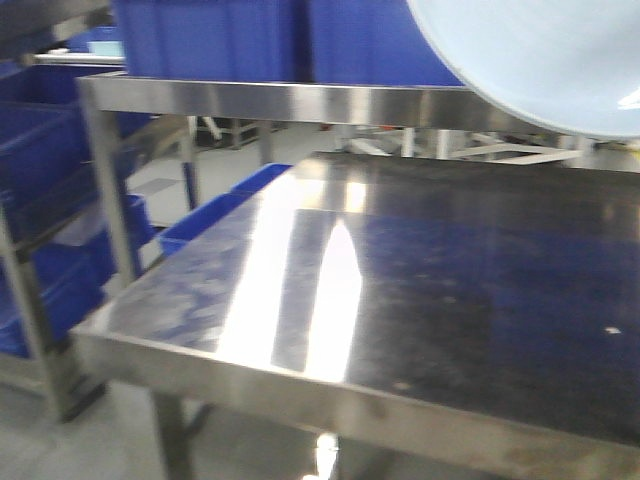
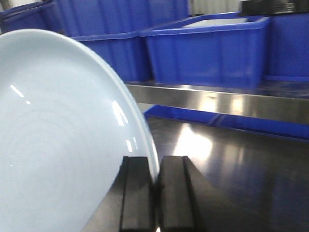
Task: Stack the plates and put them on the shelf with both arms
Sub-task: 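Turn the base away from the table while holding the plates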
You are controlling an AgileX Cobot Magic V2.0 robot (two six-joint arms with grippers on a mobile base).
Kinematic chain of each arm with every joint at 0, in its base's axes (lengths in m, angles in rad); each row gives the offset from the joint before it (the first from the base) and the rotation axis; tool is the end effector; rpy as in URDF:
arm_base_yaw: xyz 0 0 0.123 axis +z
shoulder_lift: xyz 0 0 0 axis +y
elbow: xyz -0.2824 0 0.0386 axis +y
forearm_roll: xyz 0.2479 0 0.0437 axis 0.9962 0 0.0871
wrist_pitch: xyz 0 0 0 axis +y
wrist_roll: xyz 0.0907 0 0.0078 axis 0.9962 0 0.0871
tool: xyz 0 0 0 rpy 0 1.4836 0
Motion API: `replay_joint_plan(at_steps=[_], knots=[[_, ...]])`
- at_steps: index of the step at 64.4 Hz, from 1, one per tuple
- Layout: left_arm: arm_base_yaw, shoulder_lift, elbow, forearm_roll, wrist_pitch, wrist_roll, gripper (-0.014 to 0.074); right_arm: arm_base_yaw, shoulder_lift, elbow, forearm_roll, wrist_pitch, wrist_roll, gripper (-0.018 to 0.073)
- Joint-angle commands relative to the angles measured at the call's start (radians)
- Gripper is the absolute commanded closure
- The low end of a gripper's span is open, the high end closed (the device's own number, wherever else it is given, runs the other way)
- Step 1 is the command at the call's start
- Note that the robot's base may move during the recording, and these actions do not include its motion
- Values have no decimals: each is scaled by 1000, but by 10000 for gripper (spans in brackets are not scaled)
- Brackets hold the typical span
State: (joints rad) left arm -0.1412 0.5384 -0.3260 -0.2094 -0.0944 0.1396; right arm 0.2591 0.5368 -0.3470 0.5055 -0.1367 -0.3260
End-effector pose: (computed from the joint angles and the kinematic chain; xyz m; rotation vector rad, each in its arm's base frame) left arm 0.1189 -0.0151 0.2883 0.0428 1.6050 -0.1473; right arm 0.1171 0.0249 0.2982 -0.0128 1.5609 0.2919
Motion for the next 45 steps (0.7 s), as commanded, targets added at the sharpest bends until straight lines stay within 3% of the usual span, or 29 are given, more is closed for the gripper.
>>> replay_joint_plan(at_steps=[1, 45], knots=[[0, -1, -30, -6, -85, -7, 514, -4, -1, -32, 3, -88, -5, 507], [0, -1, -30, -6, -85, -7, 514, -4, -1, -32, 3, -88, -5, 507]])
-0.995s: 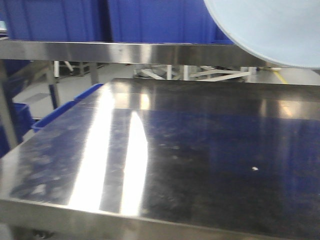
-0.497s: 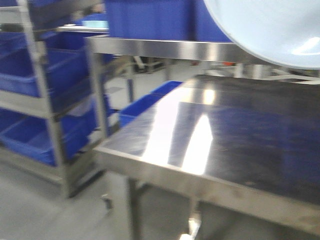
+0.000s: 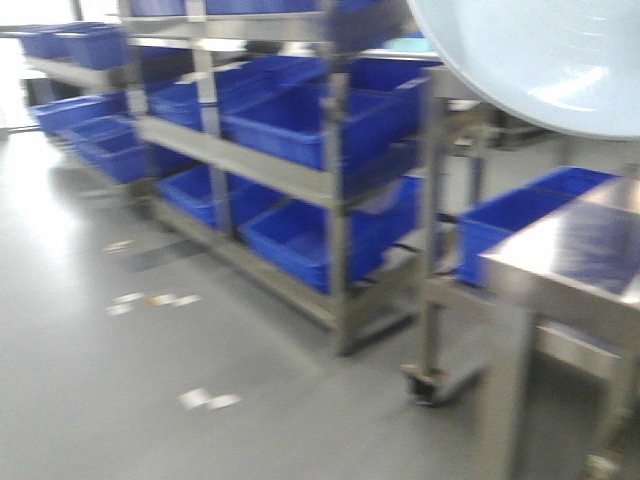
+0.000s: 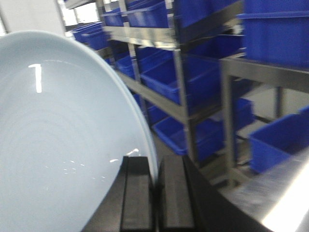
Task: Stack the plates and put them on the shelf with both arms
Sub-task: 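Turn the base away from the table while holding the plates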
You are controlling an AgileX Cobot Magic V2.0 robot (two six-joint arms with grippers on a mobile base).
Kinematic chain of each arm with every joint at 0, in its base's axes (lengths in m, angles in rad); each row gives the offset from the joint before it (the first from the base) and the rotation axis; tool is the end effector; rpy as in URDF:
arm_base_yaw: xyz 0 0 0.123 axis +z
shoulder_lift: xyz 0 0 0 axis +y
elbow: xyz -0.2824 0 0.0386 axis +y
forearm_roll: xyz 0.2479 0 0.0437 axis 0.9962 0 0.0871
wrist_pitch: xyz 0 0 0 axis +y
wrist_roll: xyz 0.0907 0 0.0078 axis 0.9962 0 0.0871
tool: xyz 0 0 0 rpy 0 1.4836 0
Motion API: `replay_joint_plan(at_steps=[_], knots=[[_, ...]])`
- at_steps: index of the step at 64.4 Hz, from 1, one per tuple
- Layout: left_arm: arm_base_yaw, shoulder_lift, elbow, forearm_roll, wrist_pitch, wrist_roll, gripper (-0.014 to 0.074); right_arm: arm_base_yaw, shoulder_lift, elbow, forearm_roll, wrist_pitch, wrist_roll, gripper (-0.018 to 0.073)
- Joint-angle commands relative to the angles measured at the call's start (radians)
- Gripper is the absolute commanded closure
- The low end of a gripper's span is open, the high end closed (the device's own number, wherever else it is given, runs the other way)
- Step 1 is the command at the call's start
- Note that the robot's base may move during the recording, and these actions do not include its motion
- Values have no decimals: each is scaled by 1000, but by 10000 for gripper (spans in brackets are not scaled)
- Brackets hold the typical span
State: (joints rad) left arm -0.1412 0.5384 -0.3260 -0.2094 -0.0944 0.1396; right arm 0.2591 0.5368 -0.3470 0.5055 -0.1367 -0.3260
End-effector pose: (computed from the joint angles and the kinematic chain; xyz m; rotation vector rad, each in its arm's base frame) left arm 0.1189 -0.0151 0.2883 0.0428 1.6050 -0.1473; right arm 0.1171 0.0249 0.2982 -0.0128 1.5609 0.2919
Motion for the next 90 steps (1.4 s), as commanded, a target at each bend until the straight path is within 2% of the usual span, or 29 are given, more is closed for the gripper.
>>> replay_joint_plan(at_steps=[1, 90], knots=[[0, -1, -30, -6, -85, -7, 514, -4, -1, -32, 3, -88, -5, 507], [0, -1, -30, -6, -85, -7, 514, -4, -1, -32, 3, -88, -5, 507]])
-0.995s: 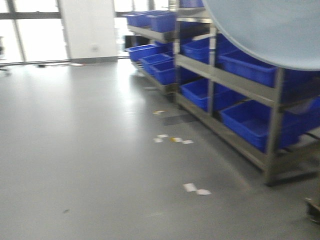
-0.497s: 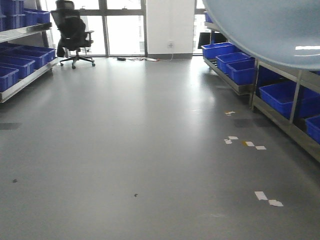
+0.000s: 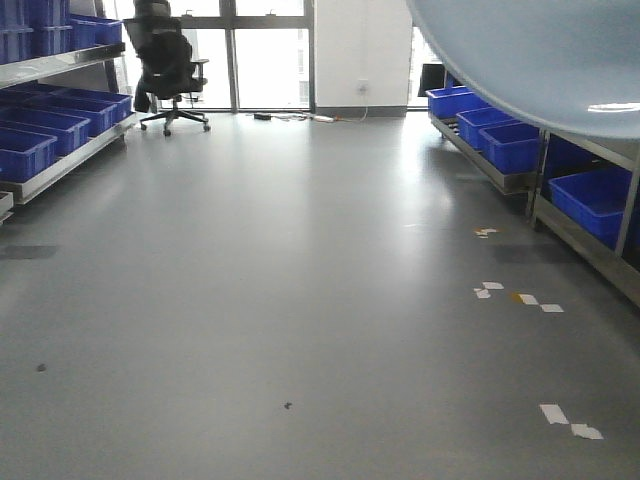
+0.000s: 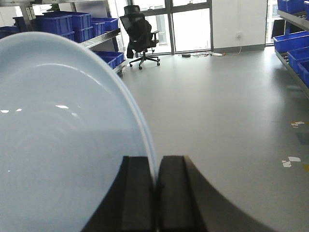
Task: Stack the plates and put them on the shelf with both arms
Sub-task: 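Turn the base away from the table while holding the plates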
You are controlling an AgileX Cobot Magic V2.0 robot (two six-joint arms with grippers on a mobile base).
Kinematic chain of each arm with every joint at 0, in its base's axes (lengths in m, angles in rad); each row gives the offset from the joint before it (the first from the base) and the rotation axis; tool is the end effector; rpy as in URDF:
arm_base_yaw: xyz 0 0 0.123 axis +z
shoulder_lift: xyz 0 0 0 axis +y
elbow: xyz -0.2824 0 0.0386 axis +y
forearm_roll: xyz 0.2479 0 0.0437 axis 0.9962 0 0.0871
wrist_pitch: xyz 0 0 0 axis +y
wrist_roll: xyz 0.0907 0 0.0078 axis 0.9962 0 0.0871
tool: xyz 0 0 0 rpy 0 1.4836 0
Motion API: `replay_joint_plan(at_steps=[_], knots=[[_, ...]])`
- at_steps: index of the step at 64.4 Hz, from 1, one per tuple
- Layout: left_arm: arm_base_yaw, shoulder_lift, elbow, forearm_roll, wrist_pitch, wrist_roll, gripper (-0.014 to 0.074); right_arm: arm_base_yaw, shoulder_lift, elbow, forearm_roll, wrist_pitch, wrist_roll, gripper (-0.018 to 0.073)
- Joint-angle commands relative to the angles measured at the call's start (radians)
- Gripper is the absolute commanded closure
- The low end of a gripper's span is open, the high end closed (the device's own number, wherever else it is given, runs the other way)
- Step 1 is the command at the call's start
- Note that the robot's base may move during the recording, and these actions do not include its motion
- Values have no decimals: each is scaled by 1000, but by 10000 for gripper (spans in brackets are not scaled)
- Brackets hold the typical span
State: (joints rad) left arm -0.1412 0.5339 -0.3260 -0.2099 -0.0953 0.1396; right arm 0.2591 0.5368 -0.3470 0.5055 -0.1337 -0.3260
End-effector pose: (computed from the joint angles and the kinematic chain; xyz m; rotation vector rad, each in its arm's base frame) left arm 0.1182 -0.0150 0.2889 0.0420 1.5997 -0.1478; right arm 0.1171 0.0250 0.2979 -0.0140 1.5636 0.2927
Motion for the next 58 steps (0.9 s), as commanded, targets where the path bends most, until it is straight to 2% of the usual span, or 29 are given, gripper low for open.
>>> replay_joint_plan(at_steps=[1, 58], knots=[[0, 4, -30, -6, -84, -7, 514, -4, -1, -32, 3, -91, -5, 507], [0, 4, -30, -6, -84, -7, 514, -4, -1, -32, 3, -91, -5, 507]])
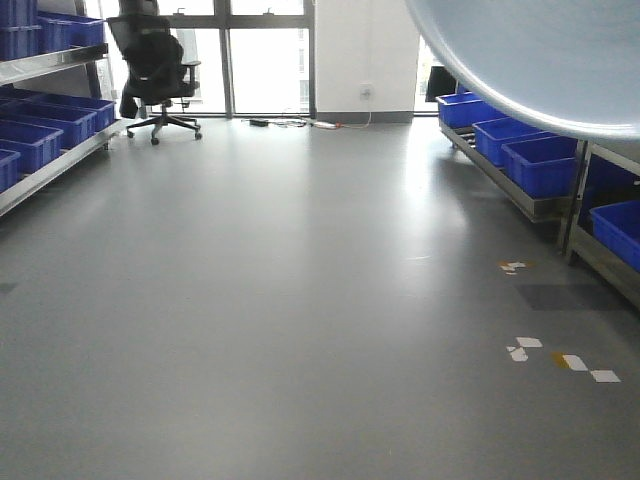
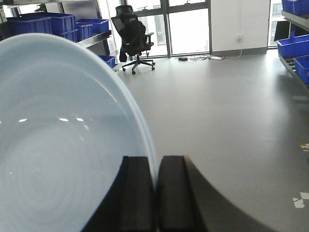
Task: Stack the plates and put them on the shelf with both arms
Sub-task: 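Turn the base away from the table while holding the plates, then drive the base across the room toward the blue bin shelves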
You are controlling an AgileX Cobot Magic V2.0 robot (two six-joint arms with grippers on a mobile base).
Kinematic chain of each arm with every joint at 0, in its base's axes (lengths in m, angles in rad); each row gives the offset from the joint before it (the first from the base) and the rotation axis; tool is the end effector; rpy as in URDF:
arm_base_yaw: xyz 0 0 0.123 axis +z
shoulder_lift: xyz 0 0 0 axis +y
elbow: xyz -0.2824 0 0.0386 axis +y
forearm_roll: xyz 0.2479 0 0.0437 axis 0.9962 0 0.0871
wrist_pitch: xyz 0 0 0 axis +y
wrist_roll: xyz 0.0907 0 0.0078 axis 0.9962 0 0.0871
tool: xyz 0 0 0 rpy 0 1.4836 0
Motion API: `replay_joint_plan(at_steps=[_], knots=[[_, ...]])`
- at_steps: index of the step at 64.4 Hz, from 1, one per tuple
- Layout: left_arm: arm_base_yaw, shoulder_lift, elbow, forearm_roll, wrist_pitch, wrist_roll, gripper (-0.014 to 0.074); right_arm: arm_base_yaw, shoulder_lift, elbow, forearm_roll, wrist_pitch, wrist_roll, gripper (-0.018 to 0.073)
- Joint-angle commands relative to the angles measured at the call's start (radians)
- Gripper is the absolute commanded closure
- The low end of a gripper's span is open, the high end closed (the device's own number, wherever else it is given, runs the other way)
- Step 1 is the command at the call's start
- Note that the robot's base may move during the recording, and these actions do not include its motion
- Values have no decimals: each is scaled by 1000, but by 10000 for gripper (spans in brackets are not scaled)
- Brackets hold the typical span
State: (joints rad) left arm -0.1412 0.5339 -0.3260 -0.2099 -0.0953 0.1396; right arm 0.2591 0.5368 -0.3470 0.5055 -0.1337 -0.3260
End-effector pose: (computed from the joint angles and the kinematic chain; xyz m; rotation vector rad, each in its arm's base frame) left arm 0.1182 -0.0150 0.2889 0.0420 1.5997 -0.1478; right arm 0.1171 0.0250 0.2979 -0.0140 1.5636 0.2927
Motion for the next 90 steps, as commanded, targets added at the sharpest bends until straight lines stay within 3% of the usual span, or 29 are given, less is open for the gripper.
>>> replay_joint_plan(at_steps=[1, 90], knots=[[0, 4, -30, -6, -84, -7, 514, -4, -1, -32, 3, -91, -5, 507], [0, 4, -30, -6, -84, -7, 514, -4, -1, -32, 3, -91, -5, 507]])
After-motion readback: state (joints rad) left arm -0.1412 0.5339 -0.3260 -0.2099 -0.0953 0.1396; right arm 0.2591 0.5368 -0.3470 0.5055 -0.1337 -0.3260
